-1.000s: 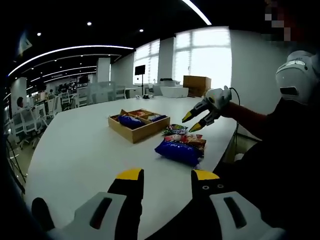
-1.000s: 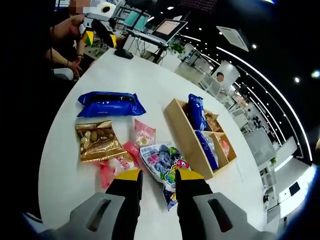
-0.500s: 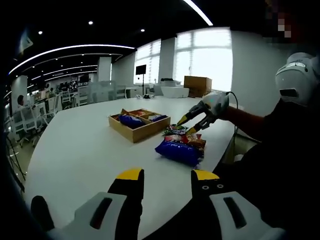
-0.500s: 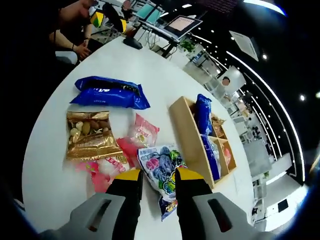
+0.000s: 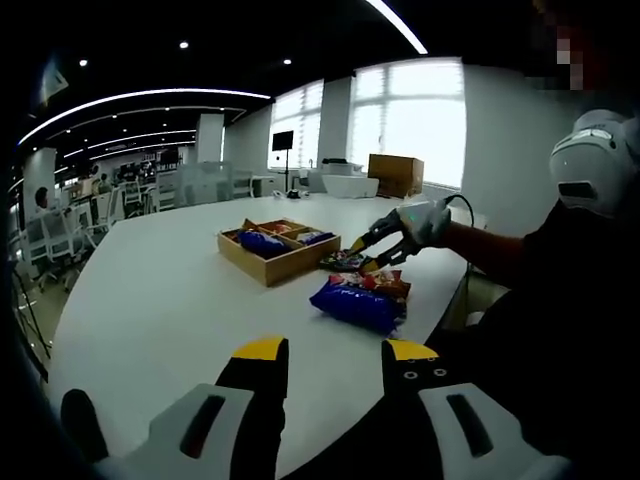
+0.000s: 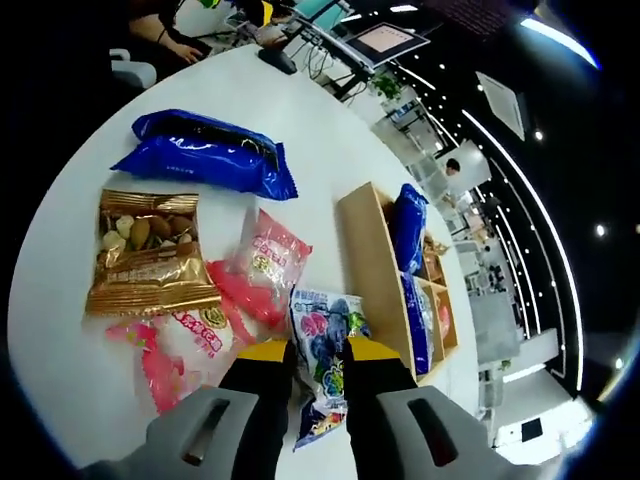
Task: Pick up the scattered marshmallows, QQ candies, Oreo cookies, and mixed nuts on the table and sort them into separate containers
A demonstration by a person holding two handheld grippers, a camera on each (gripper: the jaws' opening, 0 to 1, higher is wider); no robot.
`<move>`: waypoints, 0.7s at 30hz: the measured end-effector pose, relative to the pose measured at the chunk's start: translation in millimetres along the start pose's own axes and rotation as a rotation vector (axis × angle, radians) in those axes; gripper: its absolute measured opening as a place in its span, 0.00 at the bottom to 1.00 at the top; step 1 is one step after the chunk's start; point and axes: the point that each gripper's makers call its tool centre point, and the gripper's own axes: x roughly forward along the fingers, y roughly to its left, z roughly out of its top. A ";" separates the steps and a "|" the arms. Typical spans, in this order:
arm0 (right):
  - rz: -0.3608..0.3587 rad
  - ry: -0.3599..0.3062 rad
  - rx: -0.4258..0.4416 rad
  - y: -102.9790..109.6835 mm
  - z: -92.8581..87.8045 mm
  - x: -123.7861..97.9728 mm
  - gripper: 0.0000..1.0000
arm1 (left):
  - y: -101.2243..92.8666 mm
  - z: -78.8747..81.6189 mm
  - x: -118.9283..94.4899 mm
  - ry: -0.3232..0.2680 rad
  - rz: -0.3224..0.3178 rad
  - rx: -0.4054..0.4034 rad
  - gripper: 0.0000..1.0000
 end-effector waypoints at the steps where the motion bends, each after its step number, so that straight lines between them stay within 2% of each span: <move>1: -0.001 0.001 -0.002 0.5 -0.5 0.4 0.13 | -0.2 0.4 0.2 0.000 -0.001 0.000 0.42; 5: -0.006 0.001 0.000 1.7 -0.8 1.0 0.11 | -1.2 2.7 0.7 -0.003 -0.007 0.002 0.42; 10: -0.029 -0.021 0.034 -3.7 2.2 -4.9 0.01 | -1.4 6.1 0.3 -0.005 -0.004 0.002 0.42; 14: -0.032 -0.055 0.067 -6.9 7.1 -9.0 0.00 | -1.5 5.6 -1.1 -0.006 -0.002 -0.003 0.42; 21: -0.040 -0.086 0.074 -13.3 19.7 -21.4 0.00 | 1.7 -0.8 -3.5 -0.003 0.004 -0.020 0.42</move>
